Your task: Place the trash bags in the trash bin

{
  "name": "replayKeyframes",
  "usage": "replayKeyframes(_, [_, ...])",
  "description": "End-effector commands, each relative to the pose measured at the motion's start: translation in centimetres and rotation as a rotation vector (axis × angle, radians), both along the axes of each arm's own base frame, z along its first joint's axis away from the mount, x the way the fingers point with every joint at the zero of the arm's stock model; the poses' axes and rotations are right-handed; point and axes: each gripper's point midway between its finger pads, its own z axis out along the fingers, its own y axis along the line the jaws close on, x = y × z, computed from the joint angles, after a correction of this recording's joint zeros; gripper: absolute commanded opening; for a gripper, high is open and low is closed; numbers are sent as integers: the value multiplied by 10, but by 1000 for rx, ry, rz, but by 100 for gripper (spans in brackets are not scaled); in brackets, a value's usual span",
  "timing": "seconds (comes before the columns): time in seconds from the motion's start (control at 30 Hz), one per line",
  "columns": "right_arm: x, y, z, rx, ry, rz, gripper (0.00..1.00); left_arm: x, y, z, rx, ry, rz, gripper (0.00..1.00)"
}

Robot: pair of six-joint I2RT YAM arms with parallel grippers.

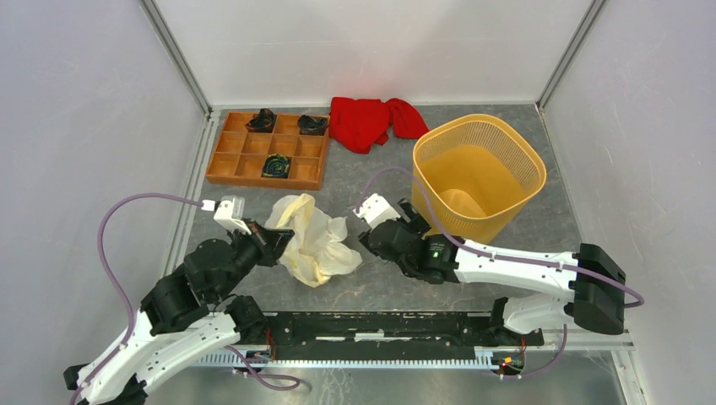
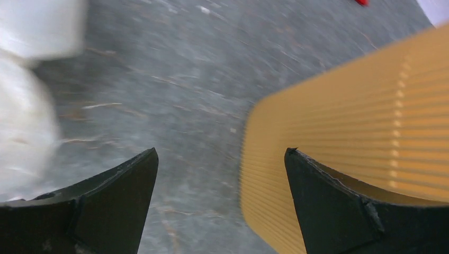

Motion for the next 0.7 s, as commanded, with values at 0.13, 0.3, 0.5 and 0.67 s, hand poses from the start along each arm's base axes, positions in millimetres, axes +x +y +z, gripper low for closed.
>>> replayKeyframes(0.13, [39, -73, -19, -134, -117, -250, 92, 0, -1, 9, -61, -39, -3, 2])
replayKeyframes(0.3, [47, -103, -36, -220, -114, -342, 91, 0, -9, 1, -54, -33, -32, 2])
replayKeyframes(0.5, [39, -70, -34, -118, -6, -171, 91, -5, -25, 10, -51, -88, -136, 2])
replayKeyframes(0.67, [-17, 29, 4, 257, 135, 219, 87, -10, -36, 22, -34, -164, -229, 2])
